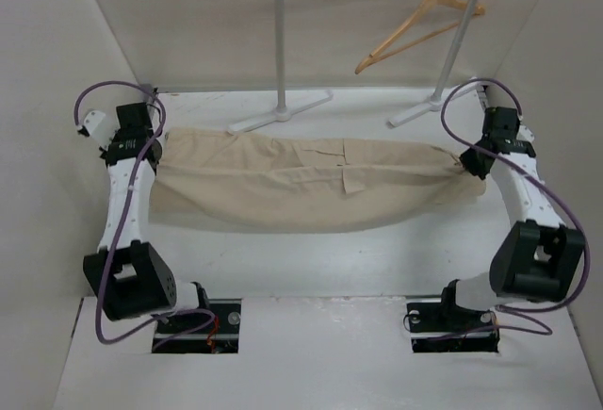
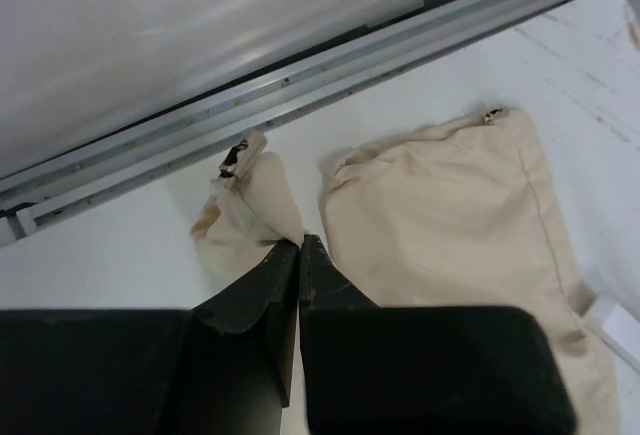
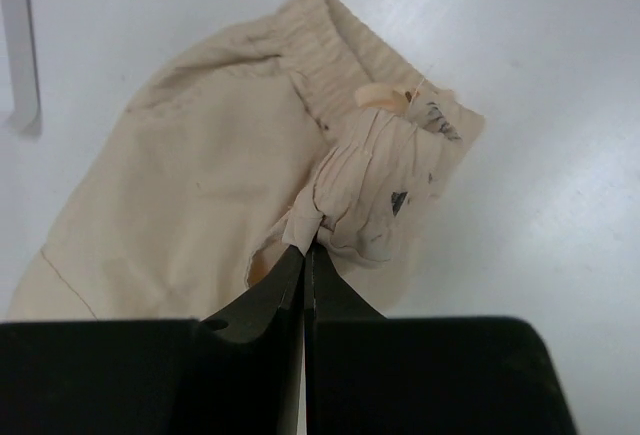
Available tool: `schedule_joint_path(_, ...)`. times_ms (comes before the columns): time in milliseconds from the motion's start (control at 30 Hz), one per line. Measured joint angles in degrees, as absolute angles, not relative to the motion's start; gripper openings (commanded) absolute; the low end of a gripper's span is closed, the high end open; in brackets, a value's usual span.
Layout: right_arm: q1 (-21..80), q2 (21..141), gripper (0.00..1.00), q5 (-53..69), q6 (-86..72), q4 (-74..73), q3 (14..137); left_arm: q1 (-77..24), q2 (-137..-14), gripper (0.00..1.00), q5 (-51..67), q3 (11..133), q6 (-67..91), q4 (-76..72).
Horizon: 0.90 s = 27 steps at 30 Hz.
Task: Place the trousers on the hanger
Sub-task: Fold the trousers at the center of the board.
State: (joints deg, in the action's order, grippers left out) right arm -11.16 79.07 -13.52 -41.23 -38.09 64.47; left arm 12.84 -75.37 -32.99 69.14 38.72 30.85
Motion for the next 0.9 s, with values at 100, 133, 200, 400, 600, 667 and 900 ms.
schedule_joint_path(100, -11.16, 87.02, 0.06, -11.9, -40.66, -37.41, 70.35, 12.25, -81.32, 0.01, -32.99, 72.38, 37.65, 30.44)
schedule_joint_path(133, -11.16, 89.47, 0.06, -11.38, -40.53, -37.28, 72.42, 11.99, -83.18, 0.01, -33.06, 74.02, 37.08, 30.22)
schedule_joint_path(200, -11.16, 93.6, 0.06, -10.33, -40.38, -37.19, 76.14, 11.51, -86.67, 0.01, -33.1, 77.52, 35.7, 29.32)
schedule_joint_path(400, -11.11, 104.22, 0.08, -7.92, -40.21, -37.67, 87.74, 10.37, -96.73, 0.02, -33.32, 86.8, 30.68, 26.83)
schedule_joint_path(600, -10.68, 116.88, 0.13, -6.42, -39.86, -39.35, 101.8, 10.04, -111.09, 0.05, -32.73, 95.72, 26.02, 25.04)
schedule_joint_path(667, -10.61, 121.01, 0.15, -6.22, -39.83, -40.29, 106.39, 9.72, -115.42, 0.06, -32.75, 98.5, 24.97, 25.1)
schedule_joint_path(900, -10.39, 128.46, 0.38, -6.46, -39.94, -43.79, 117.75, 7.73, -121.99, 0.13, -33.78, 108.55, 21.37, 24.77)
